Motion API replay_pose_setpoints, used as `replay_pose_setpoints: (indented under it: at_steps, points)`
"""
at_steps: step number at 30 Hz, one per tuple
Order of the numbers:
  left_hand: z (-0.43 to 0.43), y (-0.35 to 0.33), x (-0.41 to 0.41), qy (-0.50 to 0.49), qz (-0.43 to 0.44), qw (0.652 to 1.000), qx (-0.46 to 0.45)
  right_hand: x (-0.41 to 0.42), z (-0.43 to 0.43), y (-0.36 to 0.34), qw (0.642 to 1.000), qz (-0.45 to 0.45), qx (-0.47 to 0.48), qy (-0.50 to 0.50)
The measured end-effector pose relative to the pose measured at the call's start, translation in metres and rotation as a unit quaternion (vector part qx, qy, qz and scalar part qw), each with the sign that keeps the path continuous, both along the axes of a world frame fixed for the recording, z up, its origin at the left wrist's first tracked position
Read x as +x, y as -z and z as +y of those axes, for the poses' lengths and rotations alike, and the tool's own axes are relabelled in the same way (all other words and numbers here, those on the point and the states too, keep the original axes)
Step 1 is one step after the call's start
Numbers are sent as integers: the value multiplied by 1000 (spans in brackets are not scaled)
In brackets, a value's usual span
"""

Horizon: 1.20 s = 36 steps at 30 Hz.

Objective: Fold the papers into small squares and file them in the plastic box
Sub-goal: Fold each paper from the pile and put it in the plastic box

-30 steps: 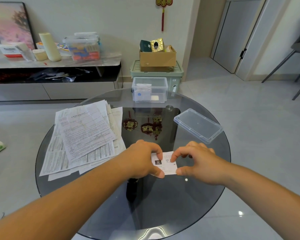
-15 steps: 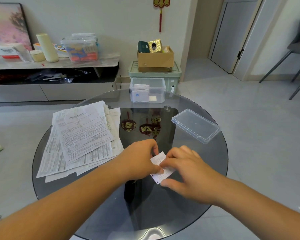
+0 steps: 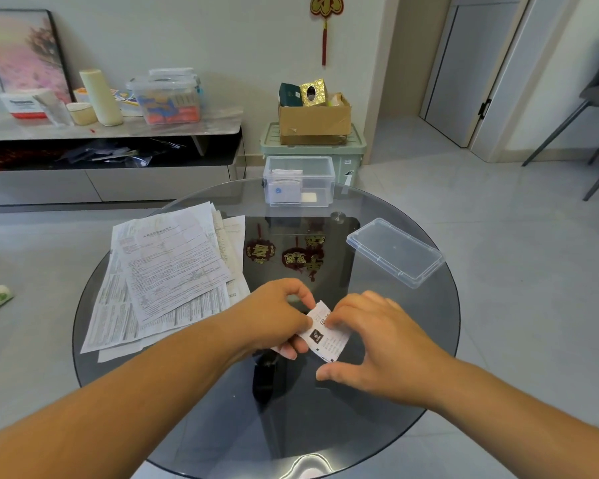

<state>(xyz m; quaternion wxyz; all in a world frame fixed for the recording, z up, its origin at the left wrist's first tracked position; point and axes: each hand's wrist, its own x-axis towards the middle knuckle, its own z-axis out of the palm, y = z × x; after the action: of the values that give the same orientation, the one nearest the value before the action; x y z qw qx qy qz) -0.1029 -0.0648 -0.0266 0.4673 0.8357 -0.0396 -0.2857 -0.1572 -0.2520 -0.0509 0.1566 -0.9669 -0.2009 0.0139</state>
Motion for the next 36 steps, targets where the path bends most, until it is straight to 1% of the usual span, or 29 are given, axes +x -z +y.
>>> replay_pose_setpoints:
  at_steps: [3, 5, 10, 13, 15, 17, 18, 20, 21, 22, 25, 28, 31, 33, 36]
  points:
    - [3, -1, -2, -16, 19, 999, -21, 0, -1, 1, 1000, -22, -10, -3]
    - [4, 0, -6, -17, 7, 1000, -18, -1, -1, 3, 999, -28, -22, -9]
    - [3, -2, -10, 16, -7, 1000, 7, -2, 0, 7, 997, -50, -58, -17]
    - [5, 0, -9, 22, -10, 1000, 8, -3, 1, 11, 995, -82, -48, -8]
    - [9, 3, -10, 44, -29, 998, 13, -4, 2, 14, 996, -73, -38, -16]
    - [14, 5, -13, 98, -82, 990, 63, -4, 0, 14, 996, -76, -23, -28]
    - [15, 6, -15, 129, -128, 976, 119, -3, -1, 15, 996, -84, -19, -33]
    - [16, 8, -18, 169, -238, 926, 240, -1, -3, 16, 995, -95, -14, -34]
    - [17, 9, -20, 171, -280, 907, 265, 1, -4, 18, 995, -91, -5, -31]
    - [17, 11, -20, 164, -303, 901, 264, 2, -4, 17, 996, -87, 7, -25]
    - [14, 19, -18, 129, -310, 918, 209, 9, -5, 12, 998, -29, 59, 4]
    - [9, 22, -14, 112, -299, 920, 227, 17, -4, 4, 994, 26, 100, 45]
    - [7, 22, -8, 81, -269, 933, 225, 27, -5, 3, 984, 52, 142, 92]
    - [7, 22, -5, 67, -258, 935, 234, 31, -6, 3, 980, 71, 151, 110]
    - [8, 20, -5, 58, -248, 941, 222, 33, -3, 3, 984, 76, 117, 112]
